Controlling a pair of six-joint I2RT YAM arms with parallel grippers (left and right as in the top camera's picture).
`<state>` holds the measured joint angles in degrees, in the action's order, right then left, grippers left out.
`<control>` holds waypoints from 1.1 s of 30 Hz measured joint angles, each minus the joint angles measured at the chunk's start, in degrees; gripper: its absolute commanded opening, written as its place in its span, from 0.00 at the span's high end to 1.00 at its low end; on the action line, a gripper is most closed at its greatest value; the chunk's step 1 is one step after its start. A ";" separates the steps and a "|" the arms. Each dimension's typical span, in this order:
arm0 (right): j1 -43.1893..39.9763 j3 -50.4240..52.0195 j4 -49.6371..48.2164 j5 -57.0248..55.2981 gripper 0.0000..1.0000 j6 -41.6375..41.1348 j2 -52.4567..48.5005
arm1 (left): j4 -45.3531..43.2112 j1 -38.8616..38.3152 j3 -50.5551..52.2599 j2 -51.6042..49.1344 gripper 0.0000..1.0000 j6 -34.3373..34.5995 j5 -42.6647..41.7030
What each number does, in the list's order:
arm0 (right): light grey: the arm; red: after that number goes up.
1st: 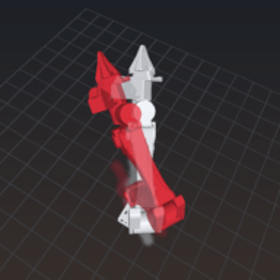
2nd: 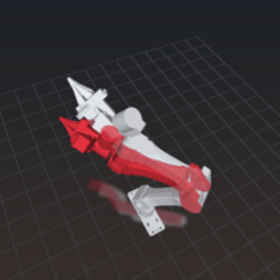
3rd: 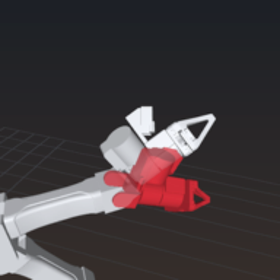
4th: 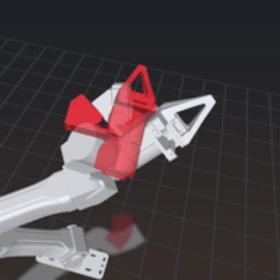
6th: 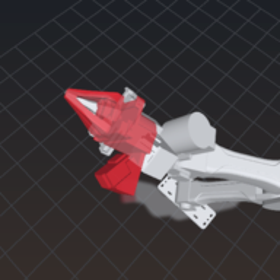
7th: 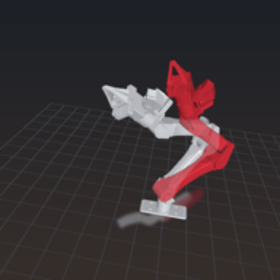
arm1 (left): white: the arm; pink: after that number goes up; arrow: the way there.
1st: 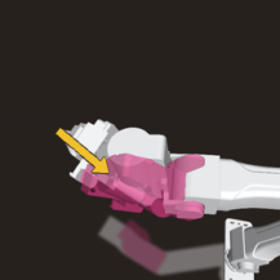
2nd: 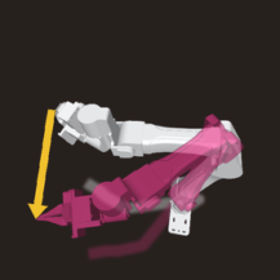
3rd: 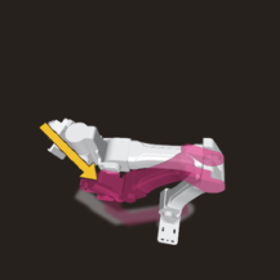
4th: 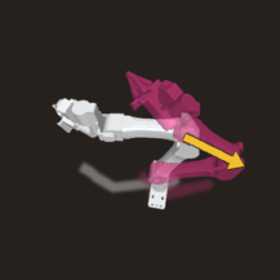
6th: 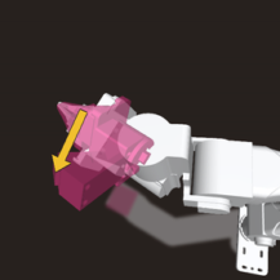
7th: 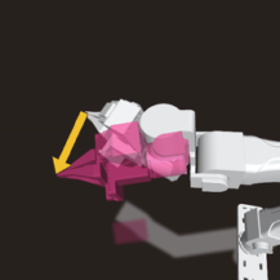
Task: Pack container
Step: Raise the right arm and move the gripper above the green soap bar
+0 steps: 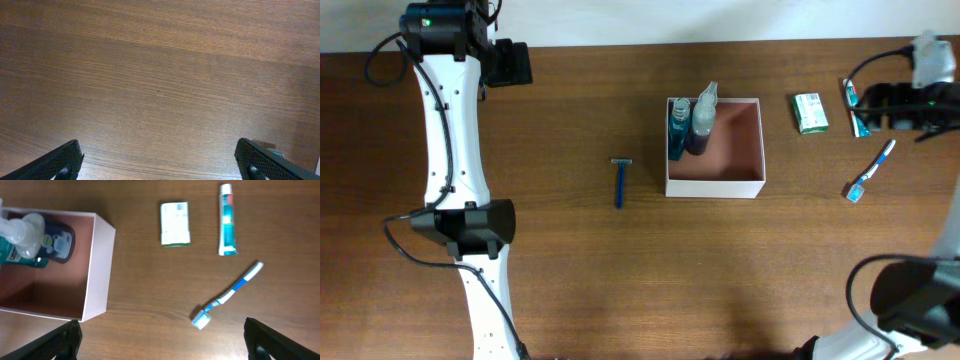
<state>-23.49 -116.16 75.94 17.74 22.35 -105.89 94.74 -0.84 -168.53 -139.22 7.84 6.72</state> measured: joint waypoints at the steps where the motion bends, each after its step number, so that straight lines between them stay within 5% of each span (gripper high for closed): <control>1: 0.44 0.00 -0.31 0.00 0.01 0.26 -0.55 | -0.02 0.00 0.00 0.00 0.01 -0.02 0.00; 33: 5.95 0.00 -4.94 1.86 0.01 0.81 -6.21 | -0.02 0.00 0.00 0.00 0.01 0.00 0.00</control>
<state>-17.54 -116.16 71.00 19.59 23.16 -112.09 94.72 -0.84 -168.53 -139.22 7.84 6.72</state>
